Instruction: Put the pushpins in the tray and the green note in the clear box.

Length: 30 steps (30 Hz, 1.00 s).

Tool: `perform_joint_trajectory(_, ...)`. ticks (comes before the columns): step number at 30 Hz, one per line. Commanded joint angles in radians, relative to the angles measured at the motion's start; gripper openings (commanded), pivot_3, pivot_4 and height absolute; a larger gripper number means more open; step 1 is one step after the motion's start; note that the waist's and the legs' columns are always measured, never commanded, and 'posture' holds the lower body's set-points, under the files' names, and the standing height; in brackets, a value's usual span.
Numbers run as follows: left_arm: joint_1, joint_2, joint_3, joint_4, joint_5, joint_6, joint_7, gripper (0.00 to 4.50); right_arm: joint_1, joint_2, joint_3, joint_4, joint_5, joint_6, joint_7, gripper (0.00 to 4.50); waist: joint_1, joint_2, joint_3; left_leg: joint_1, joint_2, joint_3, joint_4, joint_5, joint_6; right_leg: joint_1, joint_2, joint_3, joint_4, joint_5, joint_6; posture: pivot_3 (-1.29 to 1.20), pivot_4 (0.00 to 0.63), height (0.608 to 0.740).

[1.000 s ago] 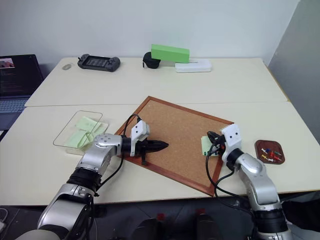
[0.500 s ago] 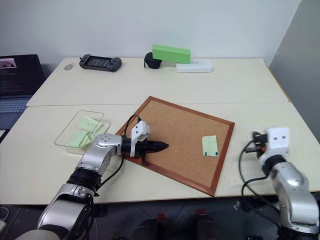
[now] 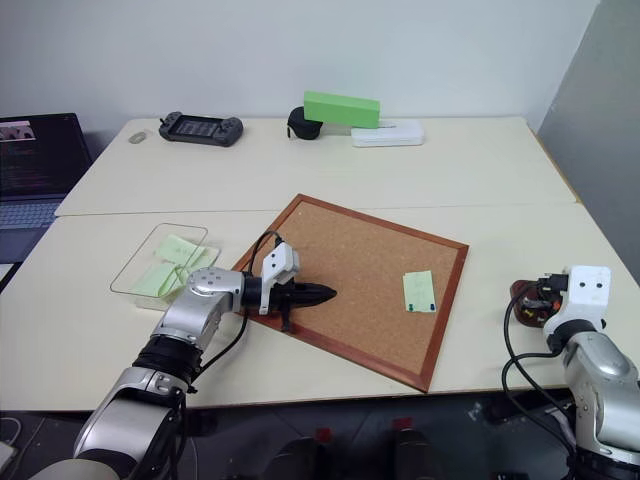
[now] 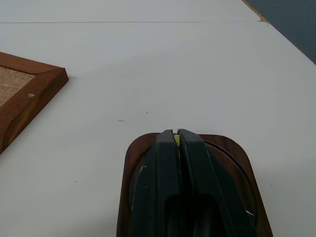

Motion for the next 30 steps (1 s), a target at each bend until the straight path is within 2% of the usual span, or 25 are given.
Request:
perform_joint_trajectory(1, 0.010, 0.014, -0.023, 0.011, 0.022, 0.001, -0.023, 0.00, -0.024, -0.001, -0.045, 0.011, 0.019, 0.007, -0.020, 0.02, 0.000, 0.000, 0.000, 0.000, 0.000, 0.000, 0.000, 0.000, 0.000, 0.000, 0.000, 0.000, 0.000, 0.000, 0.000, 0.00, 0.150, 0.740)
perform_joint_trajectory(4, 0.009, 0.016, -0.023, 0.012, 0.022, 0.000, -0.023, 0.00, -0.032, 0.000, -0.048, 0.030, 0.021, 0.005, -0.022, 0.02, -0.001, 0.001, -0.001, 0.000, 0.000, 0.000, 0.000, 0.000, 0.000, 0.000, 0.000, 0.000, 0.000, 0.000, 0.000, 0.00, 0.150, 0.740)
perform_joint_trajectory(6, 0.009, 0.017, -0.023, 0.013, 0.021, -0.001, -0.022, 0.00, -0.034, 0.002, -0.049, 0.036, 0.024, 0.002, -0.020, 0.46, -0.001, 0.001, -0.001, 0.000, 0.000, 0.000, 0.000, 0.000, 0.000, 0.000, 0.000, 0.000, 0.000, 0.000, 0.000, 0.00, 0.150, 0.740)
perform_joint_trajectory(7, 0.008, 0.017, -0.023, 0.013, 0.021, -0.001, -0.022, 0.00, -0.035, 0.002, -0.050, 0.037, 0.026, 0.003, -0.020, 0.53, -0.001, 0.001, -0.001, 0.000, 0.000, 0.000, 0.000, 0.000, 0.000, 0.000, 0.000, 0.000, 0.000, 0.000, 0.000, 0.00, 0.150, 0.740)
perform_joint_trajectory(12, 0.010, 0.018, -0.023, 0.010, 0.019, -0.002, -0.021, 0.00, -0.033, -0.006, -0.051, 0.042, 0.030, -0.004, -0.017, 1.46, -0.001, 0.001, -0.001, 0.000, 0.000, 0.000, 0.000, 0.000, 0.000, 0.000, 0.000, 0.000, 0.000, 0.000, 0.000, 0.00, 0.150, 0.740)
perform_joint_trajectory(23, 0.010, 0.016, -0.025, 0.009, 0.020, -0.007, -0.022, 0.00, -0.029, -0.010, -0.050, 0.042, 0.029, -0.010, -0.021, 3.90, -0.001, 0.001, -0.001, 0.000, 0.000, 0.000, 0.000, 0.000, 0.000, 0.000, 0.000, 0.000, 0.000, 0.000, 0.000, 0.00, 0.150, 0.740)
perform_joint_trajectory(26, 0.011, 0.018, -0.025, 0.007, 0.020, -0.007, -0.022, 0.00, -0.034, 0.004, -0.051, 0.030, 0.052, -0.003, -0.014, 4.43, -0.001, 0.001, -0.001, 0.000, 0.000, 0.000, 0.000, 0.000, 0.000, 0.000, 0.000, 0.000, 0.000, 0.000, 0.000, 0.00, 0.150, 0.740)
perform_joint_trajectory(30, 0.013, 0.021, -0.024, 0.005, 0.019, -0.006, -0.023, 0.00, -0.042, 0.028, -0.068, 0.007, 0.118, 0.021, -0.001, 4.49, -0.001, 0.001, -0.001, 0.000, 0.000, 0.000, 0.000, 0.000, 0.000, 0.000, 0.000, 0.000, 0.000, 0.000, 0.000, 0.00, 0.150, 0.740)
